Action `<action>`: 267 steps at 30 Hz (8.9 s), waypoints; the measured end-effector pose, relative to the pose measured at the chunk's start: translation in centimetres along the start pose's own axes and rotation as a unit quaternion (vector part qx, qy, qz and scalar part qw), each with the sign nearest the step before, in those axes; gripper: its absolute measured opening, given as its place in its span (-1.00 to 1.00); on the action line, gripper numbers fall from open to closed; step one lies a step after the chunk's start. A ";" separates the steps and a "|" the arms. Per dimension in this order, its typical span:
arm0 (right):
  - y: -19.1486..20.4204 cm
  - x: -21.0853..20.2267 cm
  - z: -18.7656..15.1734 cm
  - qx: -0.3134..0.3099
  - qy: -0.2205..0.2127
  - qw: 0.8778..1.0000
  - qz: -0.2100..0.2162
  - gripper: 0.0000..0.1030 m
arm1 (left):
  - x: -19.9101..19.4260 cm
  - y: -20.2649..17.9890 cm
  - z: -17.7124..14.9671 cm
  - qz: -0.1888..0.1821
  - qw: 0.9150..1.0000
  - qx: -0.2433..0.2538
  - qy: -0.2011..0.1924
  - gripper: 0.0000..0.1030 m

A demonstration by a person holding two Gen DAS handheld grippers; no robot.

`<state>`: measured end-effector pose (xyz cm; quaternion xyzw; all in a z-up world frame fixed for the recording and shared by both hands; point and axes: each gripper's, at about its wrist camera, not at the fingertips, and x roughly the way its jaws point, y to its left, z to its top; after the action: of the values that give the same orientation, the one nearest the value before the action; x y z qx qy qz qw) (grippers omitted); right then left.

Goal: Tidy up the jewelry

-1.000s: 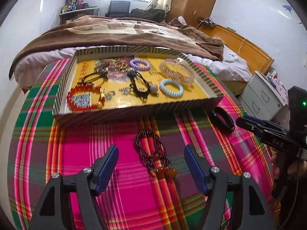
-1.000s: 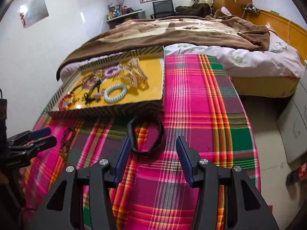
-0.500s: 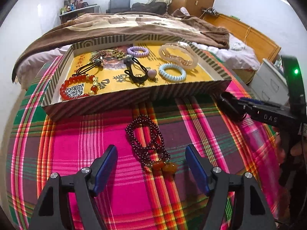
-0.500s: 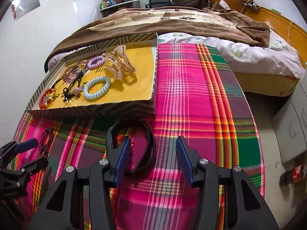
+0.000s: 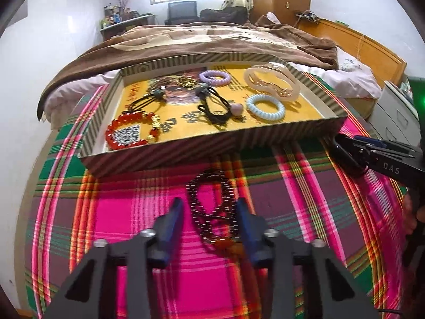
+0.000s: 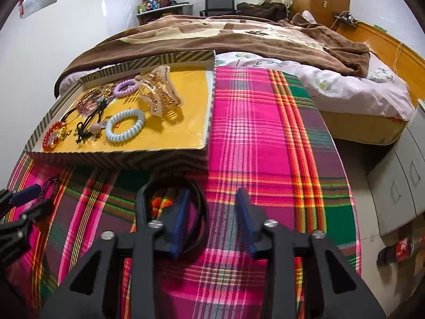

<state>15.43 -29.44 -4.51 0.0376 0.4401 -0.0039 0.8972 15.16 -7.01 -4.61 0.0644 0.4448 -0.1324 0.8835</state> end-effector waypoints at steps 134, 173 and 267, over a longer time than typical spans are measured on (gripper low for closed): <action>4.1 -1.2 11.5 -0.002 -0.072 0.995 0.068 0.00 | -2.4 3.6 7.6 0.007 0.996 -0.061 -0.067 0.54; 8.2 -8.6 -3.6 0.021 -0.085 0.996 0.001 0.02 | -8.3 2.0 -1.3 0.055 0.994 -0.058 -0.072 0.57; 9.5 -9.4 -4.3 0.021 -0.094 0.995 0.009 0.02 | -9.0 1.2 -2.1 0.064 0.992 -0.063 -0.086 0.57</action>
<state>6.65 -19.89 0.96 0.0595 0.3530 -0.0085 0.9337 8.75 -3.75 1.32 0.0251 0.3699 -0.0521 0.9273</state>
